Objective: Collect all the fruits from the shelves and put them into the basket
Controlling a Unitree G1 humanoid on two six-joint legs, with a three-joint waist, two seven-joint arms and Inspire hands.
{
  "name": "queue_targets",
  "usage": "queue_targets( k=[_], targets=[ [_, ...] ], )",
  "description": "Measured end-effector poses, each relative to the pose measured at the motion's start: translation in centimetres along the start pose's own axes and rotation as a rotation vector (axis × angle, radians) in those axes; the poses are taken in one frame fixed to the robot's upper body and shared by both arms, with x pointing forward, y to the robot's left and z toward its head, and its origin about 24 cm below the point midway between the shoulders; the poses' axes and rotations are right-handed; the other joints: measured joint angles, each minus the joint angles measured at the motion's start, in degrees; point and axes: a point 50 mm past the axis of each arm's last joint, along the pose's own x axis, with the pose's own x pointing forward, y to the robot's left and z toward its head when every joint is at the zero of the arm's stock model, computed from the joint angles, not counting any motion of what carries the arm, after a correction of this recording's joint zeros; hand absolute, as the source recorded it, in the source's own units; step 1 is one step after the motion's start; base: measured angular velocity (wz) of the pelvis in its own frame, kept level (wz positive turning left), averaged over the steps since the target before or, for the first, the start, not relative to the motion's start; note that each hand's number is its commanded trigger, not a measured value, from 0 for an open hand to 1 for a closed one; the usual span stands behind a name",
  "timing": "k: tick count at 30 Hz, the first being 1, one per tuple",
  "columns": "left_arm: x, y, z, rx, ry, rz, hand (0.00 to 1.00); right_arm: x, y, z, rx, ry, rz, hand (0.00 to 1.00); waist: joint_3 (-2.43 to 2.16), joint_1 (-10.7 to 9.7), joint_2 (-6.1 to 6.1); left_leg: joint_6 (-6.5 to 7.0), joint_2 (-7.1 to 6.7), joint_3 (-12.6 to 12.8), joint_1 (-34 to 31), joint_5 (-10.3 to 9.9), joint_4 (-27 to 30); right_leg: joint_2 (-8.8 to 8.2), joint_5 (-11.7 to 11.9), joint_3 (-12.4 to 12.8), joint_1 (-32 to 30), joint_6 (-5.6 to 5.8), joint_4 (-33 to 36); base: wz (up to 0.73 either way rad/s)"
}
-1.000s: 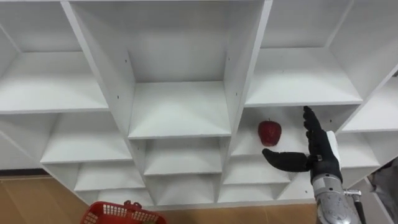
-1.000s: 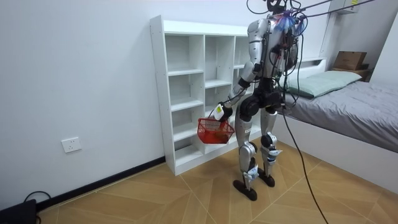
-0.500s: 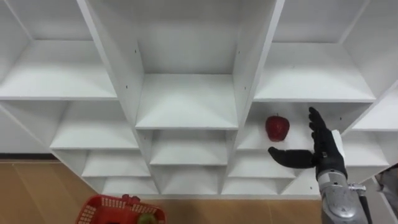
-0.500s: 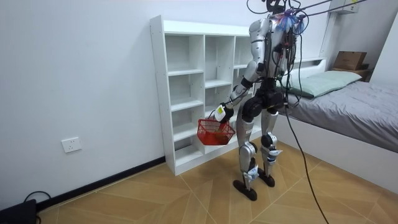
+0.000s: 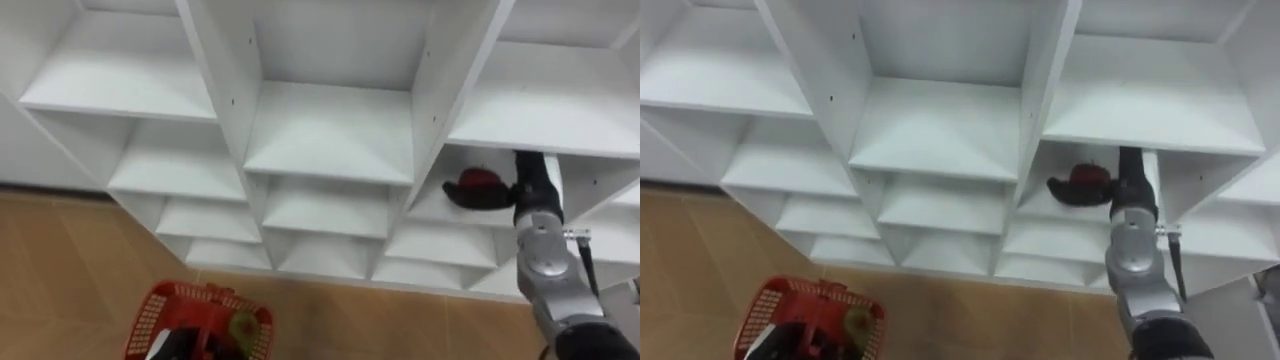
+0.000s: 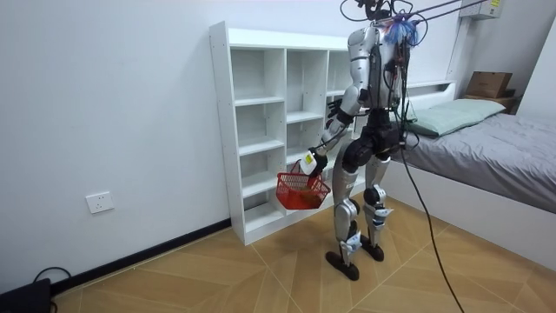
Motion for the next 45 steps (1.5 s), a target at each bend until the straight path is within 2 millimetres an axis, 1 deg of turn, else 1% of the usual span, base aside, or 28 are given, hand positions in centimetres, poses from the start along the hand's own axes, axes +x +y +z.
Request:
queue_targets(
  k=[1, 2, 4, 6, 9, 11, 12, 13, 14, 16, 20, 25, 26, 29, 31, 34, 38, 45],
  targets=[
    [0.1, 0.0, 0.1, 0.004, 0.001, -0.001, 1.0, 0.1, 0.0, 0.1, 0.002, -0.002, -0.011, 0.0, 0.16, 0.1, -0.15, 0.0, 0.02, 0.0, -0.3, 0.0, 0.3, -0.14, 0.0, 0.0, -0.3, 0.0, 0.3, 0.0],
    [0.2, 0.0, 0.3, 0.015, 0.0, -0.004, 1.0, 0.2, -0.1, 0.3, 0.007, -0.004, -0.017, 0.0, 0.42, 0.5, -0.41, 0.0, 0.03, 0.0, -0.7, 0.0, 0.5, -0.56, -0.1, -0.1, -0.7, 0.0, 0.8, 0.04],
    [0.4, 0.0, 0.8, 0.041, -0.016, -0.015, 1.0, 0.4, -0.2, 0.6, 0.023, -0.008, -0.035, 0.0, 0.88, 0.9, -0.89, 0.03, 0.09, 0.0, -2.1, 0.0, 1.6, -0.66, -0.2, -0.1, -1.8, -0.06, 1.2, 0.04],
    [0.7, -0.1, 1.4, 0.052, -0.028, -0.023, 1.0, 0.7, -0.6, 0.8, 0.03, -0.012, -0.051, 0.0, 1.15, 1.2, -1.04, 0.12, 0.08, -0.3, -4.2, -0.1, 2.9, -0.8, -0.2, -0.4, -3.4, -0.14, 2.0, 0.09],
    [0.8, -0.1, 1.6, 0.062, -0.022, -0.026, 1.0, 0.8, -1.0, 0.9, 0.023, -0.012, -0.07, 0.0, 1.21, 2.1, -1.11, 0.35, 0.12, -0.4, -6.4, -0.4, 4.8, -0.82, -0.3, -0.3, -5.4, -0.23, 3.5, 0.05],
    [0.9, 0.1, 1.7, 0.067, -0.024, -0.021, 1.0, 0.9, -1.2, 1.1, 0.018, -0.019, -0.094, 0.0, 1.35, 2.8, -1.35, 0.39, 0.03, -0.2, -8.0, -0.5, 5.7, -0.9, -0.7, 0.0, -7.1, -0.28, 5.1, 0.0],
    [0.9, 0.1, 1.7, 0.068, -0.024, -0.019, 1.0, 0.9, -1.2, 1.1, 0.017, -0.021, -0.099, 0.0, 1.38, 3.0, -1.39, 0.4, 0.02, -0.2, -8.2, -0.5, 6.1, -0.96, -0.7, 0.0, -7.4, -0.32, 5.4, 0.0],
    [0.8, 0.2, 1.7, 0.072, -0.021, -0.018, 1.0, 1.0, -1.1, 1.3, 0.006, -0.028, -0.106, 0.0, 1.45, 3.0, -1.5, 0.4, -0.03, -0.2, -8.7, -0.5, 6.4, -1.41, -0.9, 0.0, -8.0, -0.39, 6.2, 0.0],
    [0.9, 0.4, 1.7, 0.076, -0.021, -0.014, 1.0, 1.3, -1.1, 1.6, -0.006, -0.035, -0.116, 0.0, 1.64, 3.0, -1.77, 0.4, -0.11, -0.2, -9.2, -0.5, 6.9, -1.76, -1.2, 0.0, -8.8, -0.52, 6.9, 0.0],
    [0.9, 0.7, 1.8, 0.081, -0.021, -0.007, 1.0, 1.6, -1.2, 2.2, -0.016, -0.049, -0.133, 0.0, 1.79, 3.1, -2.02, 0.35, -0.09, -0.3, -10.4, -0.5, 7.4, -1.87, -1.4, 0.0, -10.1, -0.69, 7.9, 0.02],
    [1.0, 0.9, 2.0, 0.084, -0.015, 0.007, 1.0, 2.3, -1.7, 3.6, -0.018, -0.089, -0.181, 0.0, 1.82, 3.3, -2.01, 0.27, 0.04, -0.1, -14.3, -0.7, 10.2, -2.23, -1.8, 0.1, -14.1, -1.21, 10.7, -0.01],
    [1.2, 0.9, 2.6, 0.085, -0.023, 0.007, 1.0, 2.4, -1.8, 3.7, -0.019, -0.089, -0.183, 0.0, 1.99, 3.4, -1.44, 0.24, 0.11, 0.0, -16.8, -1.1, 12.3, -2.73, -2.3, -0.1, -16.6, -1.57, 13.0, 0.0],
    [1.3, 0.9, 2.8, 0.085, -0.024, 0.007, 1.0, 2.4, -1.8, 3.7, -0.02, -0.09, -0.183, 0.0, 2.15, 3.6, -1.18, 0.24, 0.16, 0.1, -17.3, -1.2, 12.8, -2.78, -2.4, 0.0, -17.2, -1.62, 13.5, -0.03],
    [1.5, 0.9, 3.2, 0.086, -0.032, 0.007, 1.0, 2.4, -1.9, 3.4, -0.029, -0.075, -0.186, 0.0, 2.15, 4.3, -1.06, 0.23, 0.17, 0.4, -18.3, -1.3, 13.2, -2.98, -2.6, 0.3, -18.6, -1.76, 14.5, -0.03],
    [1.5, 0.9, 3.3, 0.087, -0.035, 0.008, 1.0, 2.4, -2.2, 3.0, -0.04, -0.058, -0.189, 0.0, 2.09, 4.6, -0.93, 0.2, 0.21, 0.4, -18.3, -1.3, 13.2, -2.95, -2.6, 0.3, -18.6, -1.81, 14.5, 0.0],
    [1.5, 0.7, 3.3, 0.1, -0.028, -0.001, 1.0, 2.5, -2.6, 2.9, -0.05, -0.053, -0.194, 0.0, 2.04, 4.7, -0.67, 0.16, 0.16, 0.4, -18.3, -1.2, 12.9, -2.95, -2.6, 0.3, -18.6, -1.82, 14.3, 0.0],
    [1.6, 0.4, 3.2, 0.115, -0.02, -0.012, 1.0, 2.5, -2.7, 2.7, -0.058, -0.037, -0.196, 0.0, 2.02, 4.6, -0.67, 0.08, 0.12, 0.5, -18.1, -1.0, 12.1, -2.83, -2.6, 0.4, -18.5, -1.82, 13.7, 0.0],
    [1.7, 0.5, 3.5, 0.115, -0.012, -0.006, 1.0, 2.5, -2.7, 2.4, -0.07, -0.007, -0.196, 0.0, 2.0, 4.4, -0.71, 0.01, 0.06, 0.6, -17.9, -1.0, 11.2, -2.77, -2.6, 0.5, -18.6, -1.8, 13.1, 0.0]
  ],
)
